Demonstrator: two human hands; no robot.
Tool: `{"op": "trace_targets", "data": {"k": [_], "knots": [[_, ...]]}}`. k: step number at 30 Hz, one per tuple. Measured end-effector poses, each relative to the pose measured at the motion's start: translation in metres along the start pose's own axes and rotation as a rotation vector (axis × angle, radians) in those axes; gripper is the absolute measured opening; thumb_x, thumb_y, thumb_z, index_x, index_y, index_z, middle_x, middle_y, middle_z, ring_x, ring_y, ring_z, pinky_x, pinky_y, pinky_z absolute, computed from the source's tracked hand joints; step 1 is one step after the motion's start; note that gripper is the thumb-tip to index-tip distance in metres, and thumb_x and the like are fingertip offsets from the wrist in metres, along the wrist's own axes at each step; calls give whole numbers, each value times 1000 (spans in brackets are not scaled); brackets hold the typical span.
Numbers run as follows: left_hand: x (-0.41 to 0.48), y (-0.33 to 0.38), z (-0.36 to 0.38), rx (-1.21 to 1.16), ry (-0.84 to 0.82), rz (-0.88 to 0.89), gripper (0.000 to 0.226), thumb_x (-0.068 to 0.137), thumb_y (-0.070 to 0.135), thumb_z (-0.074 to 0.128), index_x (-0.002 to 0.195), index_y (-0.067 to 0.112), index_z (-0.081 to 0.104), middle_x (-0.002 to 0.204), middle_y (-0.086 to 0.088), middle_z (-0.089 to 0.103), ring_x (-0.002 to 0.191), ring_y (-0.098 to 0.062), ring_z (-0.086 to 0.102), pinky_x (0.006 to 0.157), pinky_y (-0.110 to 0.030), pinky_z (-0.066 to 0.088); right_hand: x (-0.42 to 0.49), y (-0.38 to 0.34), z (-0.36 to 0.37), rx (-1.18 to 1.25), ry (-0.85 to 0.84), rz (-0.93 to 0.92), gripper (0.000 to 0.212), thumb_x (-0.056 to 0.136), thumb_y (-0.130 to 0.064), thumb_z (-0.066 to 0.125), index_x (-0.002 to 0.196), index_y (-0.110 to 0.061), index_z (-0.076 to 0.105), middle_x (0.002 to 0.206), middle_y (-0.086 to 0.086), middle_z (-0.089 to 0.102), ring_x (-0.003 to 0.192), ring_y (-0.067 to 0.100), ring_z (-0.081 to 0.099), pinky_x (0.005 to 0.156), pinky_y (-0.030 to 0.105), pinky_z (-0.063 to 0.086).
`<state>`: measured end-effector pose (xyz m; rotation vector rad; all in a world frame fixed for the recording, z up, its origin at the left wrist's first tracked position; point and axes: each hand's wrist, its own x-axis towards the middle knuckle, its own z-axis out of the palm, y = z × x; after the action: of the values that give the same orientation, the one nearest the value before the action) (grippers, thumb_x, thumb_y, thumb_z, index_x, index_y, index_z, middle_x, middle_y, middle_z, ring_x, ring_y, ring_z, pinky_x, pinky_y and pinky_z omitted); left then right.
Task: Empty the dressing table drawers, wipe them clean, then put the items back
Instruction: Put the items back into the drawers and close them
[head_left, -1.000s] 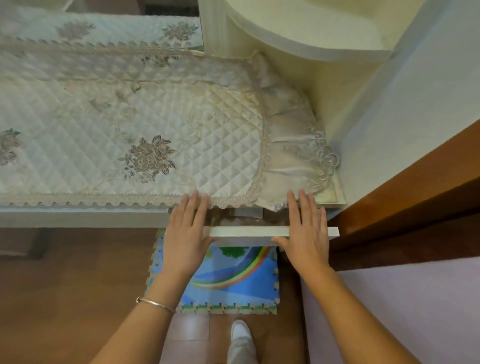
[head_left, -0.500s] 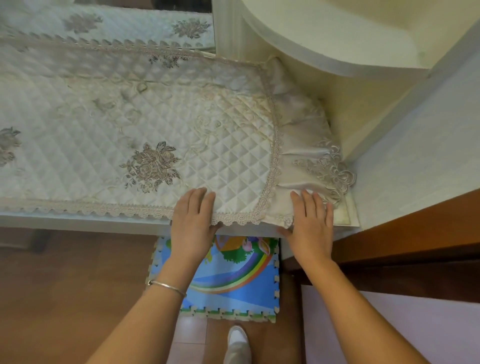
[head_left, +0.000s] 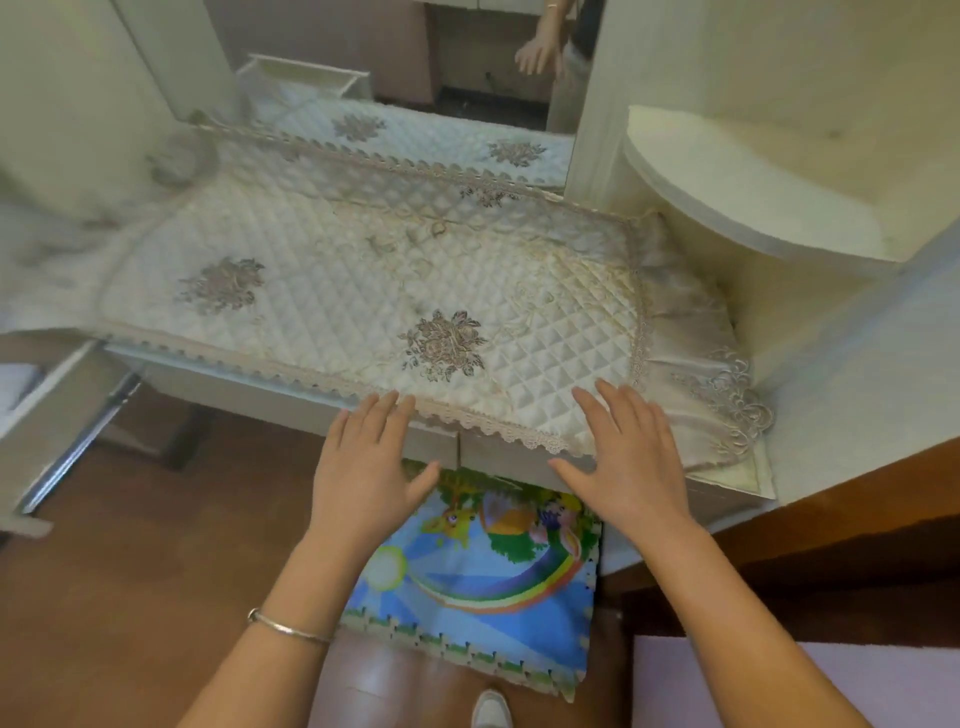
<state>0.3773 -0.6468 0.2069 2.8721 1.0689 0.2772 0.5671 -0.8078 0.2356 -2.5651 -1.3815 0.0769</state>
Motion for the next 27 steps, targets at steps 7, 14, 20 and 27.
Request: {"op": "trace_targets", "data": {"k": [7,14,20,27], "knots": [[-72,-116,-79,58,143,-251,79,74,62,34,134,12,45,137,-10,48,132,-25,38,109,-43,22,7,-132,-9,15,44,-213,77,82,-49,59,146,-25,21,154,3,23,143,24,14,115,38,0],[-153,-273,-140,98,173,-417,77,73,61,40,134,14,45,138,-10,47,132,-27,37,109,-45,22,3,-314,24,7,74,-337,76,83,-53,56,145,-24,24,153,3,26,143,25,17,115,40,4],[-208,-399,-176,106,185,-503,80,75,66,32,140,19,36,145,-4,38,138,-22,26,112,-38,7,-2,-458,61,1,59,-386,76,78,-55,61,141,-23,35,146,7,39,138,28,31,113,41,14],[-224,-506,-180,74,208,-570,75,86,58,41,147,23,13,154,3,15,142,-14,1,112,-32,-8,32,-572,89,13,15,-493,75,85,-57,48,147,-29,16,155,-2,21,144,19,10,117,37,-1]]}}
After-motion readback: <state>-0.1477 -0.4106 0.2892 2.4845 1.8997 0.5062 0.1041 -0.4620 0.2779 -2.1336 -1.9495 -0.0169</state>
